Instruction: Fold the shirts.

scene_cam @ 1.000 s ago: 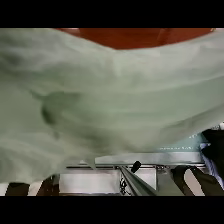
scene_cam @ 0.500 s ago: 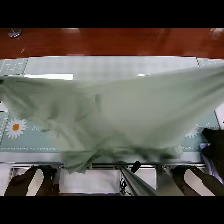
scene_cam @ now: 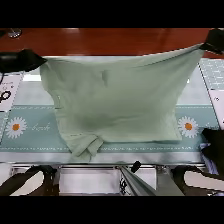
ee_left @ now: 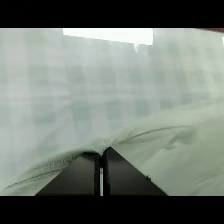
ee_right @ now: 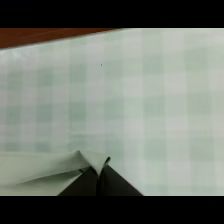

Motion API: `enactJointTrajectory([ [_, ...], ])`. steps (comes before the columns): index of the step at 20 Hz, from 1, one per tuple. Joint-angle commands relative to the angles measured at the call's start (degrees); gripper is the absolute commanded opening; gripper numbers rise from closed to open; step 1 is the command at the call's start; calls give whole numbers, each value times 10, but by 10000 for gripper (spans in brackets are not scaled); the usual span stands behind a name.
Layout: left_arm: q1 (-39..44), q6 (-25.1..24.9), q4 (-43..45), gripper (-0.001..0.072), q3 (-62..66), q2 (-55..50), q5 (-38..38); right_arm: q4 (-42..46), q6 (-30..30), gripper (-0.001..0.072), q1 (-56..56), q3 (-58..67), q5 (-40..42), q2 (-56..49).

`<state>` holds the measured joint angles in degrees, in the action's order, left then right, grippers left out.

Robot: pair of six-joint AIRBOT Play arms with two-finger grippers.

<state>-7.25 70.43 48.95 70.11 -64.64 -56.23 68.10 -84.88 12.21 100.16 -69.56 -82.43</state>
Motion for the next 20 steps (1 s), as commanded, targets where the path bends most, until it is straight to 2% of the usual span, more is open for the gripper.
enactJointTrajectory([
  [1,44,-40,-6,25,12,-96,128,17,0,31,-35,-1,149,-73],
  [4,56,-40,-6,25,23,-142,190,17,-3,32,-38,-1,192,-118],
  [6,63,-40,-6,26,25,-164,205,17,-3,32,-38,-1,190,-143],
  [8,68,-39,-6,26,25,-188,188,21,-4,32,-38,-1,163,-165],
  [10,73,-39,-5,26,25,-214,151,44,-5,32,-39,-1,101,-186],
  [13,77,-8,-5,28,25,-251,89,62,-5,34,-41,-1,30,-204],
  [14,74,3,-5,32,25,-254,69,58,-5,69,-41,-1,24,-201],
  [15,69,10,-6,102,26,-254,52,52,-5,186,-40,-1,18,-193],
  [16,61,12,-5,231,33,-250,29,53,1,300,-37,-1,9,-180],
  [17,47,12,-3,277,50,-248,-9,58,17,323,-34,-1,-1,-163],
  [18,29,12,-3,277,72,-245,-54,72,30,329,-30,-1,-16,-144],
  [19,7,12,-3,305,99,-243,-104,98,41,386,-24,-1,-38,-121],
  [20,-15,22,0,413,124,-242,-146,134,48,439,-17,-1,-67,-101],
])
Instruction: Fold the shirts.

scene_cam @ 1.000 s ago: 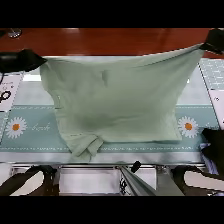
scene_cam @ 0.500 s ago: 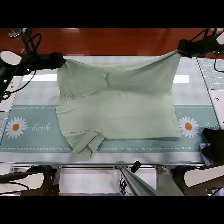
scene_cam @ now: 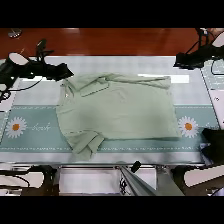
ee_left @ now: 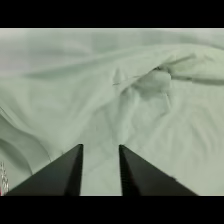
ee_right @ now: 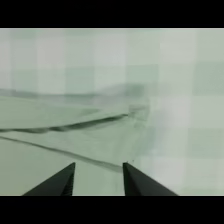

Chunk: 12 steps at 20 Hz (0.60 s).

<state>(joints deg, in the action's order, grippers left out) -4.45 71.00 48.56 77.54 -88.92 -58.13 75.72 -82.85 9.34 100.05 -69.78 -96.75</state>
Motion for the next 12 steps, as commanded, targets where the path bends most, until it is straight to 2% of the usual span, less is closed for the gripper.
enactJointTrajectory([
  [1,-67,44,21,413,72,5,-170,104,40,451,19,0,-101,60],
  [2,-91,65,43,414,85,12,-209,144,44,451,31,-1,-143,76],
  [4,-126,93,89,634,76,34,-278,134,36,451,73,-3,-188,103],
  [7,-162,75,110,641,-2,85,-324,66,37,451,138,-56,-194,143],
  [10,-170,44,110,640,-137,152,-311,36,41,452,179,-144,-186,172],
  [12,-170,40,110,641,-240,200,-276,34,43,452,189,-201,-162,188],
])
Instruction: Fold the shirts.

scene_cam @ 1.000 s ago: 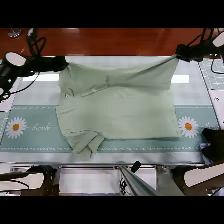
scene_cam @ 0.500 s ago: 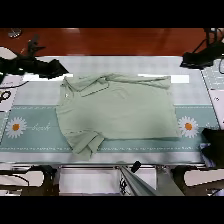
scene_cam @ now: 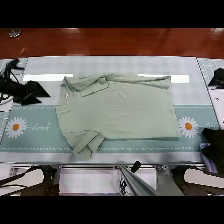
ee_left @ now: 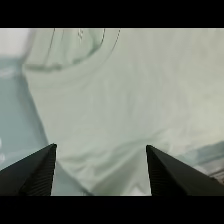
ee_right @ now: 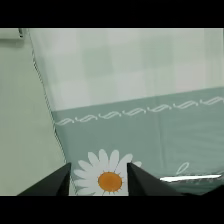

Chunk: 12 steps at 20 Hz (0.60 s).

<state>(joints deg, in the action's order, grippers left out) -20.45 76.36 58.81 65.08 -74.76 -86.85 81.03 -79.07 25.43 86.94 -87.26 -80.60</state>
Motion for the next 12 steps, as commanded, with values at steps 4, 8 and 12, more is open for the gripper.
enactJointTrajectory([
  [4,-14,-33,8,641,-244,102,30,-52,19,452,30,-137,53,33],
  [8,-13,-37,8,641,-305,103,53,-71,30,452,30,-162,66,33],
  [12,-13,-37,6,640,-336,101,98,-73,30,452,30,-162,71,33],
])
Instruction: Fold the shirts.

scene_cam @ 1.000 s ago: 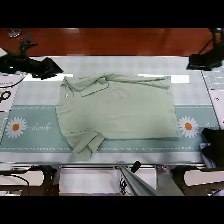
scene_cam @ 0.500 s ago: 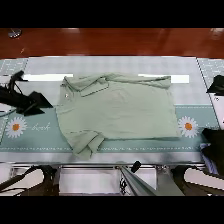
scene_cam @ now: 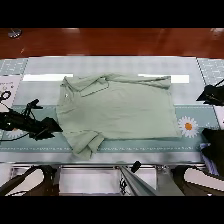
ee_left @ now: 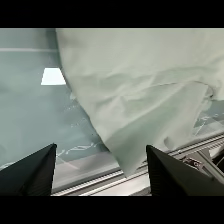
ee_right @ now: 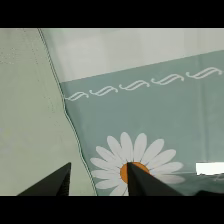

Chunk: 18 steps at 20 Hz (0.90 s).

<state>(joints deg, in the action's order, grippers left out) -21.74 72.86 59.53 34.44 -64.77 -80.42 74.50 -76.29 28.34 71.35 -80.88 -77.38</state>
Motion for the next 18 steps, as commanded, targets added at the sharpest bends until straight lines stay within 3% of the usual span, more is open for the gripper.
enactJointTrajectory([
  [1,0,-2,-7,640,-38,1,44,-9,3,452,1,-7,8,0],
  [8,0,-26,-113,637,-94,1,130,-11,3,452,1,-7,2,1],
  [10,3,-32,-134,560,-95,1,154,-11,3,452,0,-7,0,1],
  [12,22,-32,-149,556,-95,0,179,-11,3,452,1,-7,-1,1],
  [14,59,-32,-156,494,-95,0,205,-11,3,452,1,-7,-2,1],
  [15,81,-32,-156,455,-95,0,219,-11,3,452,1,-7,-3,1],
  [18,125,-33,-156,107,-95,0,234,-9,3,452,1,-7,-18,1],
])
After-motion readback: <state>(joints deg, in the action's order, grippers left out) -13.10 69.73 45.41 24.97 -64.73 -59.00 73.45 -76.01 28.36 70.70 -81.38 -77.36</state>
